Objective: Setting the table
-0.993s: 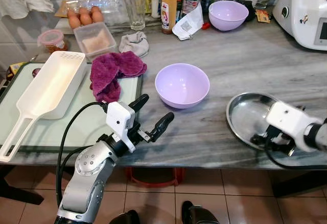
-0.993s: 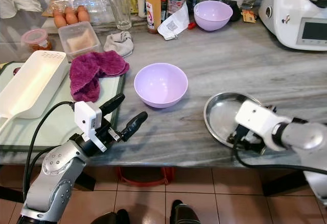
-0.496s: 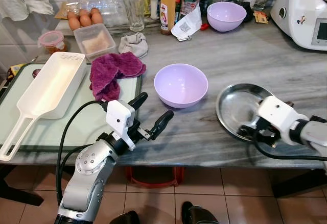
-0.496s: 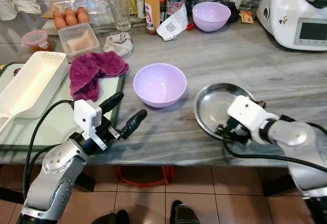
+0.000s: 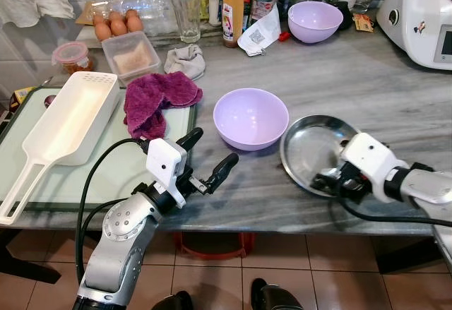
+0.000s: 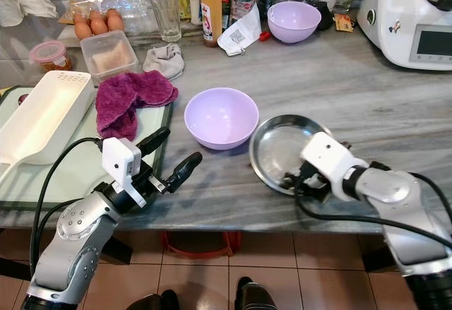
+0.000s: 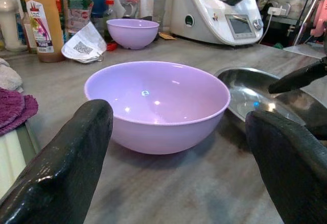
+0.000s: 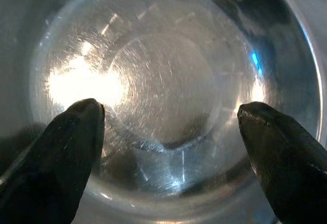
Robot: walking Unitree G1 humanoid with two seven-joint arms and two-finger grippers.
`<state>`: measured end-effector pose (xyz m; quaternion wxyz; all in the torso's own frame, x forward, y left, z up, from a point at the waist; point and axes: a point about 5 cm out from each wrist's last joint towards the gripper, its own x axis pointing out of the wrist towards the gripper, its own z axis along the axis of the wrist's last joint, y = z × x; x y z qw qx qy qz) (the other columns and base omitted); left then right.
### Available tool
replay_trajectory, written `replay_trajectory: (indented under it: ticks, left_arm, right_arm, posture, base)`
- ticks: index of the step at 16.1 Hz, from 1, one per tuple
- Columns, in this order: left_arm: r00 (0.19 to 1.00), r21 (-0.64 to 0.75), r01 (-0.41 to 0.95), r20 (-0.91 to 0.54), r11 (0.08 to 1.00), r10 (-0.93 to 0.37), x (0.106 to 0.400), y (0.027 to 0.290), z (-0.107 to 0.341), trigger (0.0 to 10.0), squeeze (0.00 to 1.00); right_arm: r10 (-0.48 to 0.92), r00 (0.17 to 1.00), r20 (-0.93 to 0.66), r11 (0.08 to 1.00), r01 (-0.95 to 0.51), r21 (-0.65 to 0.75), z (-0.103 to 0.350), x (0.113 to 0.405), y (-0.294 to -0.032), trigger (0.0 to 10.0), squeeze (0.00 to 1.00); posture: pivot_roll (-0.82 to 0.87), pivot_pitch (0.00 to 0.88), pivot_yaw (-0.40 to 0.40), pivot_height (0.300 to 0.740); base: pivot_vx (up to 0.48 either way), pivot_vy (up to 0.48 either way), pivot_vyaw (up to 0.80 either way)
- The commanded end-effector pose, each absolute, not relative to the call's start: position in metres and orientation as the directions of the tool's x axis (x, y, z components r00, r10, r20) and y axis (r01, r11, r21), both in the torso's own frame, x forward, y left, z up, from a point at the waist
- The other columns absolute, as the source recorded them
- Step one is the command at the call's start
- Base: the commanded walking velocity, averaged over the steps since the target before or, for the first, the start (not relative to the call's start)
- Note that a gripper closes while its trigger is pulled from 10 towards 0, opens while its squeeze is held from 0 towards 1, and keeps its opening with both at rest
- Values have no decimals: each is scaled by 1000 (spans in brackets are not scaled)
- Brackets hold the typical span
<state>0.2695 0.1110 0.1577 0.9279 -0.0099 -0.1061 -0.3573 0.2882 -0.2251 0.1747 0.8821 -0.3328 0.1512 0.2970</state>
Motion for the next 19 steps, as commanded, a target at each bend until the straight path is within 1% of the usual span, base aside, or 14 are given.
replay_trajectory:
  ticks: [1, 5, 8, 9, 10, 11, 12, 14, 15, 16, 17, 18, 19]
  left_arm:
    - [726, 65, 662, 192, 747, -660, 270, 113, 157, 10000, 0]
    - [723, 71, 664, 189, 744, -664, 272, 113, 157, 10000, 0]
    - [725, 75, 661, 190, 746, -662, 273, 113, 157, 10000, 0]
    - [725, 76, 661, 191, 746, -662, 273, 113, 157, 10000, 0]
    - [724, 76, 662, 192, 746, -662, 273, 113, 157, 10000, 0]
    - [725, 77, 661, 192, 747, -661, 274, 113, 157, 10000, 0]
    - [726, 76, 659, 194, 748, -660, 274, 113, 157, 10000, 0]
    - [726, 78, 659, 193, 748, -660, 275, 113, 157, 10000, 0]
    - [726, 78, 659, 193, 748, -660, 275, 114, 158, 10000, 0]
    - [727, 79, 658, 194, 749, -659, 275, 114, 158, 10000, 0]
    - [727, 79, 657, 196, 750, -658, 275, 114, 159, 10000, 0]
    - [728, 79, 656, 197, 751, -657, 276, 114, 159, 10000, 0]
    - [729, 78, 654, 200, 752, -654, 276, 114, 159, 10000, 0]
  right_arm:
    - [448, 756, -477, 598, -650, -469, 172, 284, -219, 10000, 835]
    - [477, 753, -455, 601, -656, -456, 178, 285, -212, 10000, 827]
    - [494, 752, -436, 607, -657, -447, 184, 285, -206, 10000, 533]
    - [498, 752, -433, 607, -658, -445, 185, 285, -205, 10000, 537]
    - [500, 752, -429, 607, -658, -446, 186, 285, -204, 10000, 463]
    - [501, 759, -417, 612, -651, -449, 187, 285, -204, 10000, 369]
    - [507, 769, -389, 628, -639, -444, 192, 287, -203, 10000, 243]
    - [504, 780, -371, 632, -626, -456, 195, 288, -203, 10000, 235]
    - [502, 786, -362, 636, -618, -461, 197, 289, -203, 10000, 204]
    - [504, 801, -323, 650, -598, -469, 202, 291, -202, 10000, 173]
    - [511, 813, -278, 660, -579, -479, 208, 293, -200, 10000, 176]
    - [522, 826, -214, 677, -553, -485, 215, 294, -196, 10000, 118]
    - [534, 827, -175, 685, -545, -484, 220, 295, -193, 10000, 118]
  posture:
    - [-215, 206, 37, 740]
    - [-223, 197, 36, 740]
    - [-223, 197, 36, 740]
    - [-223, 197, 36, 740]
    - [-223, 197, 36, 740]
    - [-223, 197, 36, 740]
    - [-223, 197, 36, 740]
    - [-223, 197, 36, 740]
    - [-222, 197, 37, 740]
    - [-222, 197, 37, 740]
    - [-223, 198, 37, 740]
    - [-223, 198, 37, 740]
    - [-223, 198, 37, 740]
  base:
    - [0, 0, 0]
    - [0, 0, 0]
    - [0, 0, 0]
    - [0, 0, 0]
    - [0, 0, 0]
    - [0, 0, 0]
    - [0, 0, 0]
    - [0, 0, 0]
    - [0, 0, 0]
    - [0, 0, 0]
    - [0, 0, 0]
    - [0, 0, 0]
    - [0, 0, 0]
